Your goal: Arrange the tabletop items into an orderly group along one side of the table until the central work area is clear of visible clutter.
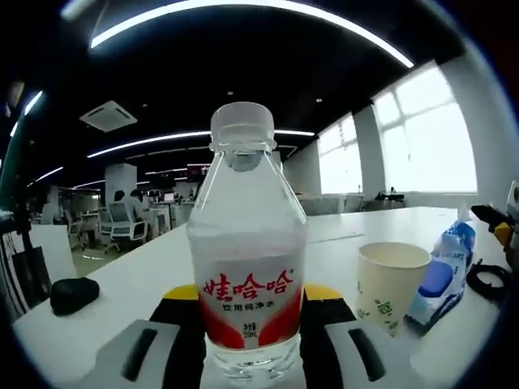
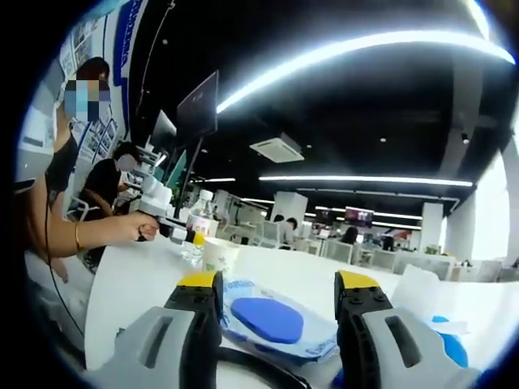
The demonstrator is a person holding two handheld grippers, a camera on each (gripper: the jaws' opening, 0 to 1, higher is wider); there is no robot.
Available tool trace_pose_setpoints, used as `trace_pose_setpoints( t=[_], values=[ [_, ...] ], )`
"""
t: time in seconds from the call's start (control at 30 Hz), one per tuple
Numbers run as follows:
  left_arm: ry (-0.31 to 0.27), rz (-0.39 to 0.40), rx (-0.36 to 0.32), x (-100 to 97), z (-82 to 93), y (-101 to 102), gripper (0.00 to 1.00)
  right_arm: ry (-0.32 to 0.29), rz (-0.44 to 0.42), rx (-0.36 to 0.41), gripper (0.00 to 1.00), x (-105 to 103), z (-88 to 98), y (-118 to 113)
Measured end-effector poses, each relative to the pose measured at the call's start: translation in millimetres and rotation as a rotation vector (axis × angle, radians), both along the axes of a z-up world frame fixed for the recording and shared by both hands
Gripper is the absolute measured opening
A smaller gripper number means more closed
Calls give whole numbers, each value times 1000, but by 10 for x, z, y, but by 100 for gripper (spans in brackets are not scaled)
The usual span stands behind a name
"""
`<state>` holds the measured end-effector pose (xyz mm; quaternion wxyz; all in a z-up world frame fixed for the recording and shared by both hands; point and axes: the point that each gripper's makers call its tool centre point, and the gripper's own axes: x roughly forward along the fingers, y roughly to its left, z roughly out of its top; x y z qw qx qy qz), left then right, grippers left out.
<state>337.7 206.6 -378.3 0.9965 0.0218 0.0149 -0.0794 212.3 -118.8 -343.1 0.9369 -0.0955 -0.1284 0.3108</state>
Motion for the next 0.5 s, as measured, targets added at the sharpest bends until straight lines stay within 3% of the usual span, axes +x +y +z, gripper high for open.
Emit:
trace_pose_setpoints(
  t=[0.3,0.5],
  values=[
    [-5,-7,-33,-27,10,3,41,-8,-5,12,53,-5,29,-25],
    [-16,-64,-56,-71,20,-141,41,-11,-5,9,53,-8,32,-22]
  ],
)
